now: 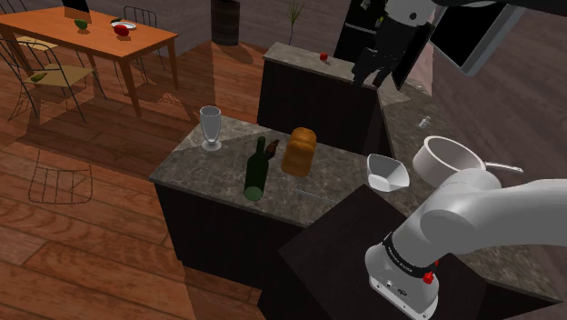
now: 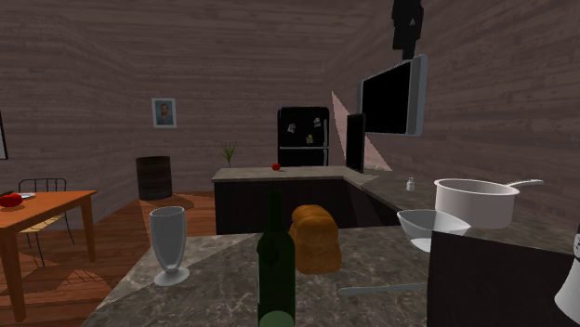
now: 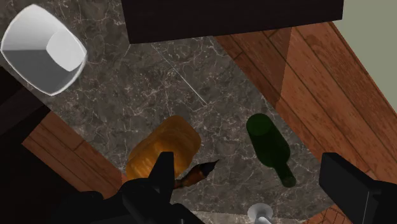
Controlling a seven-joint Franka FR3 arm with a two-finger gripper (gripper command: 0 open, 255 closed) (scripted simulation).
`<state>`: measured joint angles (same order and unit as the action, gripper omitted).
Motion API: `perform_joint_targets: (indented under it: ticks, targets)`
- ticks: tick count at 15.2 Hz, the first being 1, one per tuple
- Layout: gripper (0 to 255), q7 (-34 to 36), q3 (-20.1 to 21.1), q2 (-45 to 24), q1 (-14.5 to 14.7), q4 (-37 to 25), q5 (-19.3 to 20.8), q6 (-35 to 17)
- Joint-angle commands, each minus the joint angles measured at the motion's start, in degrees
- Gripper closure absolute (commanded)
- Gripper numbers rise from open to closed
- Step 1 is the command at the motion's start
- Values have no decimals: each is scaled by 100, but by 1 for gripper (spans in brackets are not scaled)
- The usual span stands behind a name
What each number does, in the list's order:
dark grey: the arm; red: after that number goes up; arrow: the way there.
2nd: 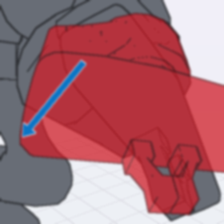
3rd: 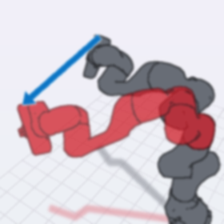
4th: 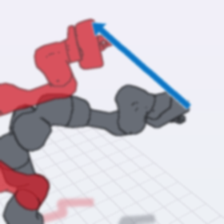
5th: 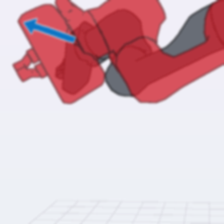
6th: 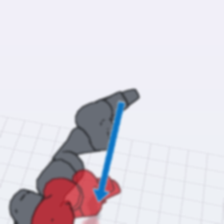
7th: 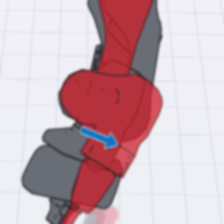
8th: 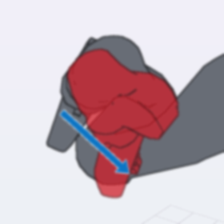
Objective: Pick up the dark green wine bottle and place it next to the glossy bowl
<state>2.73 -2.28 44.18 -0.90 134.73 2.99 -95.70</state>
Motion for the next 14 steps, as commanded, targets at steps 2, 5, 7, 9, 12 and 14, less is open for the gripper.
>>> perform_joint_targets:
  ticks: [2, 5, 7, 9, 12, 14]
  targets:
    - [0, 87, 56, -125, 13, 59, -28, -163]
    - [0, 345, 221, -543, 50, 191, -104, -651]
    - [0, 514, 330, -858, 71, 240, -145, -972]
    - [0, 684, 435, -1198, 92, 256, -176, -1286]
    - [0, 940, 587, -1750, 116, 219, -199, -1740]
    - [0, 1113, 684, -2143, 127, 155, -198, -2026]
